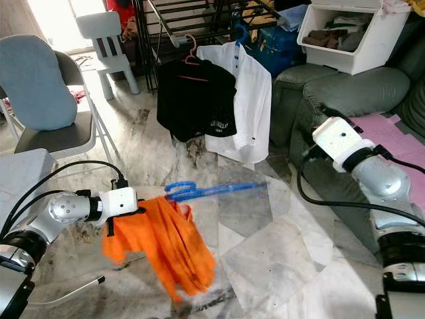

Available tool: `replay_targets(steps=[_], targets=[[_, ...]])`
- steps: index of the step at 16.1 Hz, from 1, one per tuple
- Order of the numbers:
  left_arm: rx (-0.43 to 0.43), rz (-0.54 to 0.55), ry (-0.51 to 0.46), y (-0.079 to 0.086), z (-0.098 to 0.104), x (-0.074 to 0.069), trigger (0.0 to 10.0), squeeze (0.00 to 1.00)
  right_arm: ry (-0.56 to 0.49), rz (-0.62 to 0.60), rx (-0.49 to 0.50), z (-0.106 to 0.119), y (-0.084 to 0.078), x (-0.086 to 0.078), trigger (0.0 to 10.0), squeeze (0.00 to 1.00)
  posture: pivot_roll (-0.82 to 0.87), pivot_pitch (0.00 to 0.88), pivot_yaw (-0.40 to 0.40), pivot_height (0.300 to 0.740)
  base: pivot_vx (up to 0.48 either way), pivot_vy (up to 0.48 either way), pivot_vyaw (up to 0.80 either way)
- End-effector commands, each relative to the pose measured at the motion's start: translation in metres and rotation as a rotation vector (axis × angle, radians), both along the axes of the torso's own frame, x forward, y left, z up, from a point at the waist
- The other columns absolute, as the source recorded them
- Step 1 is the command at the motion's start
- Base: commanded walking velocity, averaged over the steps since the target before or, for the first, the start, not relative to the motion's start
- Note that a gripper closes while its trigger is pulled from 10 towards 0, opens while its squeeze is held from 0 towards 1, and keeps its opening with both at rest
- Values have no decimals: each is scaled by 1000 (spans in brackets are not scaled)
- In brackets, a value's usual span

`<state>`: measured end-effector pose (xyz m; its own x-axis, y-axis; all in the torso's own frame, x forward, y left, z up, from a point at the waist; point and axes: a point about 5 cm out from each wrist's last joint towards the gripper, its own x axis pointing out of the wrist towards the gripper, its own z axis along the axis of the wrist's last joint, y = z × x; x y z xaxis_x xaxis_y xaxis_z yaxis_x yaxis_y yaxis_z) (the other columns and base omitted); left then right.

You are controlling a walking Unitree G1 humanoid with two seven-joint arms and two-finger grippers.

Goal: Hang hanger

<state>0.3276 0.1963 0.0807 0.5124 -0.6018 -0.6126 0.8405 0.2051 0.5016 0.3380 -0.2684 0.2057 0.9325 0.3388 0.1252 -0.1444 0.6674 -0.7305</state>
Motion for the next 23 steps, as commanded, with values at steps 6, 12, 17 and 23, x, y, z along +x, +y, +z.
replay_targets(steps=[6, 12, 17, 23], targets=[[-352, 392, -25, 8, 20, 24, 0, 0, 172, 65, 281, -51, 28, -10, 10000, 1000, -183, 0, 38, 740, 0, 0, 0], [-420, -31, -50, -39, 56, 20, 0, 0, 485, 309, 309, -90, 67, -19, 10000, 1000, -153, 0, 39, 740, 0, 0, 0], [-370, -269, -135, -69, 81, 13, 0, 0, 593, 402, 307, -95, 83, -16, 10000, 1000, -144, 0, 40, 740, 0, 0, 0], [-442, -378, -200, -98, 109, 6, 118, 0, 742, 518, 334, -109, 102, -26, 10000, 824, -147, 0, 46, 740, 0, 0, 0]])
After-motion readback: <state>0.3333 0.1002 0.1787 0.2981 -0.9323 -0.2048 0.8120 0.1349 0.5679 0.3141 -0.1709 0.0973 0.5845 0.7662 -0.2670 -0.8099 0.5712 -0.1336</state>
